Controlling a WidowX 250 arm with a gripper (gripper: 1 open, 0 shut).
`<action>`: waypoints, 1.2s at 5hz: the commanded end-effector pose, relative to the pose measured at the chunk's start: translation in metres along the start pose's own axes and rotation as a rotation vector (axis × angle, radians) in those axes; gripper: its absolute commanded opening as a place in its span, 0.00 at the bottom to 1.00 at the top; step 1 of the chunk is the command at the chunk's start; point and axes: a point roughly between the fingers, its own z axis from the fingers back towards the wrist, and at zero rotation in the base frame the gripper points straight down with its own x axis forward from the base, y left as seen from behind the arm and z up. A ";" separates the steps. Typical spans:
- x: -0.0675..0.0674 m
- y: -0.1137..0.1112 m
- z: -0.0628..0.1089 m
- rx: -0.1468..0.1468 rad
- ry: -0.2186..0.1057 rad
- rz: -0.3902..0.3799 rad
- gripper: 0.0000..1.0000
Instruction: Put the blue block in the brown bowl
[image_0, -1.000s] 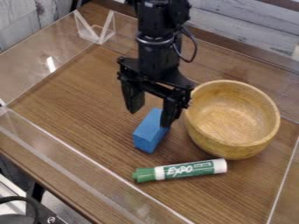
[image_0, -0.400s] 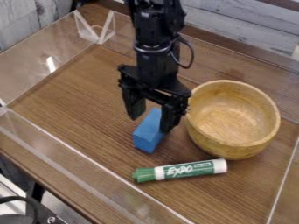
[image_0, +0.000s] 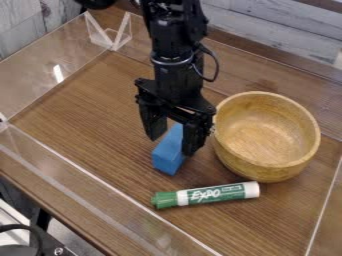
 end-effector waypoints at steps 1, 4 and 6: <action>0.006 0.002 0.007 -0.009 -0.039 -0.004 1.00; 0.007 0.004 0.005 -0.030 -0.050 -0.022 1.00; 0.008 0.005 0.006 -0.039 -0.055 -0.024 1.00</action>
